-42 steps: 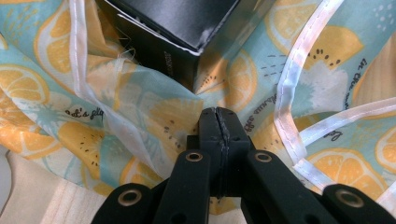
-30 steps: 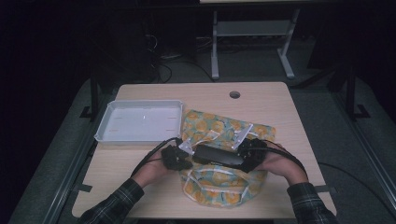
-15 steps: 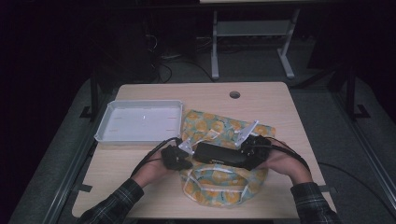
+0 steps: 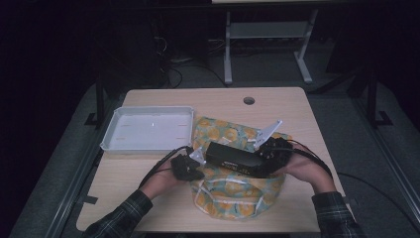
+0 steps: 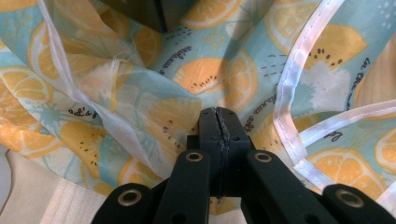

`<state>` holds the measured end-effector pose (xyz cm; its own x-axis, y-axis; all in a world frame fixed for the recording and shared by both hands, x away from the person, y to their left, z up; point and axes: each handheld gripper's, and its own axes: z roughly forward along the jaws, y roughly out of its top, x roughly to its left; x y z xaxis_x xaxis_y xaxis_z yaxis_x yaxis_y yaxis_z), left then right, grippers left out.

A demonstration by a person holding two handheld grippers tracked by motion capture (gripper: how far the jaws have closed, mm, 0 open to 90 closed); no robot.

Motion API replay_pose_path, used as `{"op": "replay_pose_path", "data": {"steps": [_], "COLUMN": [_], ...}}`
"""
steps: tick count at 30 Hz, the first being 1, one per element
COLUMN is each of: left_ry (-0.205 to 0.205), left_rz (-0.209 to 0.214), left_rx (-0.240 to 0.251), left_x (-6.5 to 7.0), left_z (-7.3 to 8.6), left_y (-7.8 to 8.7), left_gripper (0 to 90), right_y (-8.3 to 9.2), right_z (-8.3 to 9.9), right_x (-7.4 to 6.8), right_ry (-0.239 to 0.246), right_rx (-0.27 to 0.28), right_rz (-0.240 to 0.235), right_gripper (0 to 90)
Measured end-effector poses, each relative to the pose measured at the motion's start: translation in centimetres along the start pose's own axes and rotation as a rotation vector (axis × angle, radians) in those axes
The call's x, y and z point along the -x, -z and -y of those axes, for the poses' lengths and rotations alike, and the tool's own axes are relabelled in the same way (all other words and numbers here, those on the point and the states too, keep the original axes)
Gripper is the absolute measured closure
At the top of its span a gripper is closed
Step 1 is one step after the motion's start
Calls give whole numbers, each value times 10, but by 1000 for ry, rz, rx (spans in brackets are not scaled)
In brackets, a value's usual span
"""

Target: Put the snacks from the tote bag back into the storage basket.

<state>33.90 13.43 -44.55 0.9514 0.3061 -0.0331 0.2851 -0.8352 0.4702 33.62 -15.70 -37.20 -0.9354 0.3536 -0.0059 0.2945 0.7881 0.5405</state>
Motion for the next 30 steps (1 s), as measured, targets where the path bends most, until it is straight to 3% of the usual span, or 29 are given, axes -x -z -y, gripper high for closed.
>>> {"op": "replay_pose_path", "data": {"steps": [12,20,25,30], "left_ry": [13,3,-2,-8], "left_rz": [15,47,56,66], "left_rx": [9,41,73,100], "left_x": [-1,-1,0,-6], "left_z": [1,2,2,9], "left_y": [0,9,24,45], "left_gripper": [878,712,578,504], "right_y": [22,21,20,21], "right_z": [-9,-12,-12,-12], "right_x": [8,11,13,15], "right_ry": [-2,8,22,36], "right_rx": [47,33,38,40], "right_rz": [28,21,13,-8], "right_gripper": [421,421,421,421]}}
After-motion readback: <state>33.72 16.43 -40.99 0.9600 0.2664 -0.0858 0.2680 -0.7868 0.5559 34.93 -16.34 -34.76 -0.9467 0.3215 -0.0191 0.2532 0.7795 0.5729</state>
